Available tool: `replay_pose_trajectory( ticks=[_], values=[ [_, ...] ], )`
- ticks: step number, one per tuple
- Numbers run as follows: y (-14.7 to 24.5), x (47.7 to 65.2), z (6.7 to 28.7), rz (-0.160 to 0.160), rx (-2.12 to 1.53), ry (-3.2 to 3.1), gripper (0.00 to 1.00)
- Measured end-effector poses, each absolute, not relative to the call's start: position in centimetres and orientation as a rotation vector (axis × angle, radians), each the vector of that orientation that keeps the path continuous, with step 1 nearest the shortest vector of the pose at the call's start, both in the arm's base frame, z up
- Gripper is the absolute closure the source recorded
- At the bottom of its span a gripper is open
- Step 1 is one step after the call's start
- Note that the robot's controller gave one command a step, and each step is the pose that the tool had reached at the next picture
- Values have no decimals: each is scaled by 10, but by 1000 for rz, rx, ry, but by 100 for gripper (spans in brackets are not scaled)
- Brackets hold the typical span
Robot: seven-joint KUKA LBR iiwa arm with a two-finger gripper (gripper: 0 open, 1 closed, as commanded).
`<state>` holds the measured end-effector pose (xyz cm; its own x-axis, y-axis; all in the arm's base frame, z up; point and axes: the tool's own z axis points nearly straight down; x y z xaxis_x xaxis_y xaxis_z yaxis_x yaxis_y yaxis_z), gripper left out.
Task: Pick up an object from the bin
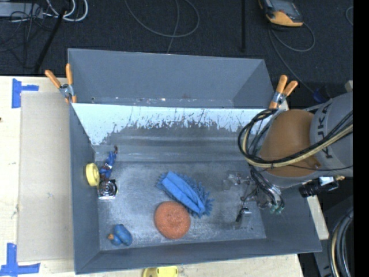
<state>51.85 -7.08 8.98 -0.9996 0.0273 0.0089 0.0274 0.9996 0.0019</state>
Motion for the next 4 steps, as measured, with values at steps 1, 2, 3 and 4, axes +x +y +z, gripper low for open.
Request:
replay_pose_trajectory(
  ticks=[1, 2, 3, 4],
  values=[
    [-67, 549, 82, -1, 69, -3143, 0],
    [-29, 544, 76, 1, 185, -3135, 0],
    [-12, 584, 75, 0, 249, -3133, 100],
    [-12, 584, 75, 0, 249, -3133, 0]
  ],
)
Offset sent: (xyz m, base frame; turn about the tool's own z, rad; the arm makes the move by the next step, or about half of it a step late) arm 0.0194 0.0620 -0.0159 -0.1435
